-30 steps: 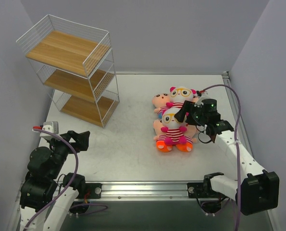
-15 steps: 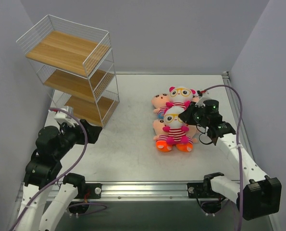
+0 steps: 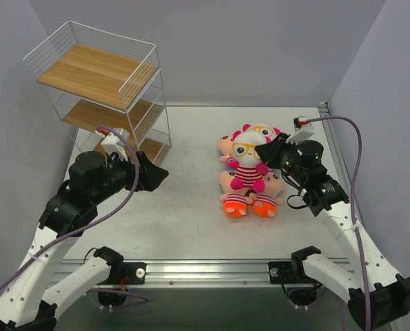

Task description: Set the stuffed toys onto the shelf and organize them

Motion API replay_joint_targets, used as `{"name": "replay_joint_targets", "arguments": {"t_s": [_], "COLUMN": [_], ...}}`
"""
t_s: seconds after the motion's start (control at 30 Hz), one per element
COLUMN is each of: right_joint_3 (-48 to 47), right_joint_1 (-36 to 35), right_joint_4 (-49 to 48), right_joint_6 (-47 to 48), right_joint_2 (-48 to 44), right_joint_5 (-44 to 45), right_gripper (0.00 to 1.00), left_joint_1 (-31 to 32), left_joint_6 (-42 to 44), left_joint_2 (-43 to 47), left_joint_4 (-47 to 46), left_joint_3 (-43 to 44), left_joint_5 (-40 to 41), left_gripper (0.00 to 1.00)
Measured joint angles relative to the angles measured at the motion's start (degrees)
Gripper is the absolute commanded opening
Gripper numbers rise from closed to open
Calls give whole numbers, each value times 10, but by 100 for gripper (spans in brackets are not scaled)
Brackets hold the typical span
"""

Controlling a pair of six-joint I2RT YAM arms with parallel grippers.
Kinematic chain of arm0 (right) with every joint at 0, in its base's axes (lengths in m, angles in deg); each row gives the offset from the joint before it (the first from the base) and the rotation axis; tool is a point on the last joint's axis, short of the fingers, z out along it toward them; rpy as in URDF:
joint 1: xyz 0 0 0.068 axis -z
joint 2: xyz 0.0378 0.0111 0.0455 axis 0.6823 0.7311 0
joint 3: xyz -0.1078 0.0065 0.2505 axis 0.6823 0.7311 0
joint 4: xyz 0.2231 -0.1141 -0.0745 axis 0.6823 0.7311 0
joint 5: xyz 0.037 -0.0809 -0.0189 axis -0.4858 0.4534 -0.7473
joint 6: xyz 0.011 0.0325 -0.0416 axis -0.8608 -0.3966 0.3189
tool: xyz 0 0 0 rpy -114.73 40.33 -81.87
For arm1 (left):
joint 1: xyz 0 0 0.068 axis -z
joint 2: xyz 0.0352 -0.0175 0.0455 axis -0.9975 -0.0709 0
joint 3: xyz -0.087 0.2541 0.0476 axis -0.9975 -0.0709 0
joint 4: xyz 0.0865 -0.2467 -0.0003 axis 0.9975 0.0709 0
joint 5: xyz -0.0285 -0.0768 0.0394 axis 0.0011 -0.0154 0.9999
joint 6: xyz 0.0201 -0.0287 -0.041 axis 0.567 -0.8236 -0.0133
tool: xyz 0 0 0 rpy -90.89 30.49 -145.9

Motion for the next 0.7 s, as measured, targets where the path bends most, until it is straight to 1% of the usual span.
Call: {"name": "replay_joint_targets", "arguments": {"t_s": [0.1,0.13,0.23,0.3,0.33,0.37,0.43,0.5,0.7], "right_joint_3": [-4,-4,-4,-5,-5,-5,-7,-11,-31], "right_joint_1": [-35,-44,-107,-142,-161,-177,-205,-226,-266], "right_joint_4": [-20,-24,-36,-44,-48,-50,-53,-54,-55], "right_joint_6": [-22,-29,-52,-69,-76,-83,-97,-109,-134], "right_joint_2": [-1,-1,4,9,11,13,16,19,30], "right_joint_5": [39,55,112,151,170,190,226,256,320], "right_gripper": [0,0,0,0,0,0,0,0,0], "left_joint_1": [81,115,226,277,298,312,332,347,388], "left_joint_6": [-10,-11,-9,1,5,11,22,33,64], "left_joint_2": [-32,-46,-104,-142,-158,-173,-199,-221,-271], "left_joint_4": [-7,-13,-29,-46,-56,-67,-91,-108,-154], "left_joint_3": [23,32,72,93,100,105,108,108,115], "left_joint_5": [48,73,161,212,234,255,289,320,388], "left_gripper": [95,95,97,100,95,91,89,83,78]}}
